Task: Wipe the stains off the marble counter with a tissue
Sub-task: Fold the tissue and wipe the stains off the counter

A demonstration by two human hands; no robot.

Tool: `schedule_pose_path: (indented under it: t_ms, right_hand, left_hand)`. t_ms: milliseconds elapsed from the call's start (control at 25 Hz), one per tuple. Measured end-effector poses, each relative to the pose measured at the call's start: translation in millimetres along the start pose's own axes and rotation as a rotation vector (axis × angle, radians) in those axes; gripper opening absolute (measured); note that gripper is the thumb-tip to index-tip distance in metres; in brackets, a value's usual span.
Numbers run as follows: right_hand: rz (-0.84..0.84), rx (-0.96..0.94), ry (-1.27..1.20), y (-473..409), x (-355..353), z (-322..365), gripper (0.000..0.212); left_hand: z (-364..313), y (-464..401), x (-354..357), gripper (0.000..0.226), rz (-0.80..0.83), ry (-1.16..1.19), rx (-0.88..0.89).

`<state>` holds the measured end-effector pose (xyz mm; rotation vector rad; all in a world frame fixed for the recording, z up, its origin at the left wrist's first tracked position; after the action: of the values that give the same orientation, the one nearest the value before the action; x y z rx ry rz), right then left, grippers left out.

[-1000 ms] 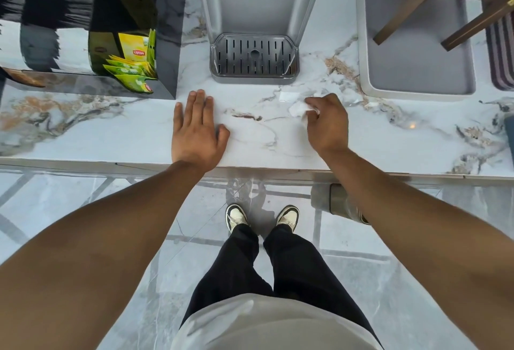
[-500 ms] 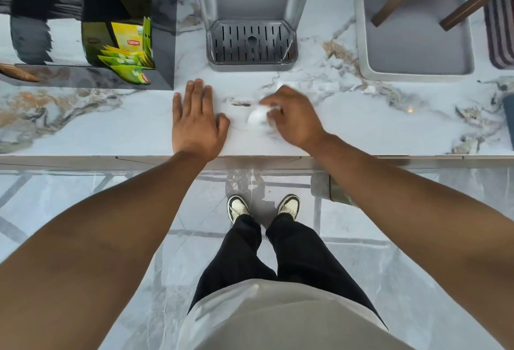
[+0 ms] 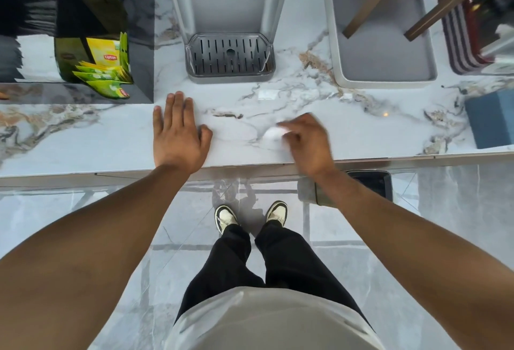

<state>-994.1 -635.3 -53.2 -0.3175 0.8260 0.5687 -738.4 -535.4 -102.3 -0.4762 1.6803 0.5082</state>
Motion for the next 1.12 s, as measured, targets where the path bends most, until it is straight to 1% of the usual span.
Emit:
schedule_pose_path:
  t_ms: [40,80,120,160,200,280,360,400,440,480,520,600,640,680,720,800,840,920,960,1000,1040,1120]
  right_hand:
    - [-0.121,0.161,0.093,4,-20,-21,0.036]
    - [-0.19,0.292,0.144,12,-28,-33,0.036]
    - [-0.208,0.364,0.163,21,-25,-36,0.037]
    - [-0.195,0.356,0.171,27,-13,-27,0.036]
    - [-0.157,0.27,0.18,31,5,-7,0.036]
    - [-0.024,-0.013,0.166,35,46,42,0.039]
    - [0.137,-0.233,0.066,37,74,77,0.038]
    - [0.201,-0.303,0.007,37,78,84,0.036]
    - [0.224,-0.321,-0.045,38,73,83,0.036]
    - [0.167,-0.274,-0.074,37,61,72,0.036]
    - [0.028,-0.164,-0.079,35,42,51,0.035]
    - [-0.359,0.2,-0.009,40,-14,-10,0.029]
    - [-0.472,0.348,0.069,48,-39,-39,0.025]
    - [-0.512,0.442,0.148,54,-55,-59,0.022]
    - [-0.491,0.477,0.205,53,-62,-69,0.022]
    - [-0.354,0.414,0.254,38,-41,-59,0.025]
    - [-0.26,0.324,0.27,26,-18,-40,0.027]
    - [-0.007,0.036,0.396,14,44,19,0.032]
    - [0.081,-0.088,0.427,14,71,48,0.034]
    - [0.109,-0.156,0.364,15,88,70,0.035]
    - [0.124,-0.204,0.248,18,98,83,0.035]
    - [0.191,-0.359,0.04,22,98,98,0.031]
  left_hand:
    - [0,0,0,0.07,0.003,-0.001,-0.001]
    - [0,1,0,0.07,0.007,-0.005,-0.004]
    - [0,1,0,0.07,0.01,-0.009,-0.003]
    - [-1,1,0,0.07,0.014,-0.013,0.0]
    - [-1,1,0,0.07,0.02,-0.014,-0.002]
    - [0,1,0,0.07,0.024,-0.015,-0.003]
    - [-1,2,-1,0.07,0.018,-0.013,0.001]
    - [-1,2,-1,0.069,0.018,-0.007,0.002]
    - [-1,2,-2,0.069,0.02,-0.001,0.003]
    - [-2,2,-3,0.069,0.021,0.0,0.004]
    - [-2,3,-3,0.069,0.02,-0.003,0.003]
    - [-1,3,-4,0.069,0.028,-0.006,-0.003]
    - [-1,3,-3,0.069,0.036,-0.005,-0.004]
    - [-1,3,-3,0.069,0.04,-0.007,-0.005]
    - [-2,2,-3,0.07,0.038,-0.009,-0.004]
    - [-1,2,-3,0.07,0.038,-0.006,-0.006]
    - [0,2,-3,0.071,0.037,-0.005,-0.009]
    - [1,3,-3,0.071,0.034,-0.005,-0.006]
    - [1,2,-3,0.071,0.041,0.001,-0.002]
    - [1,2,-3,0.072,0.05,0.013,0.003]
    - [1,2,-3,0.072,0.055,0.028,0.009]
    - [3,1,-5,0.07,0.055,0.063,0.023]
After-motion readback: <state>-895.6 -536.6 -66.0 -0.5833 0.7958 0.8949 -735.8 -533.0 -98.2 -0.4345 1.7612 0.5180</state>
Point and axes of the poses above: each hand's wrist, its own y-axis away from the middle knuckle, its own x-axis out of the palm, z = x × y, the point moved 7 cm from there along -y, towards the middle knuckle, and after that the axes turned 11 degrees about -x, right-handed, at the moved point
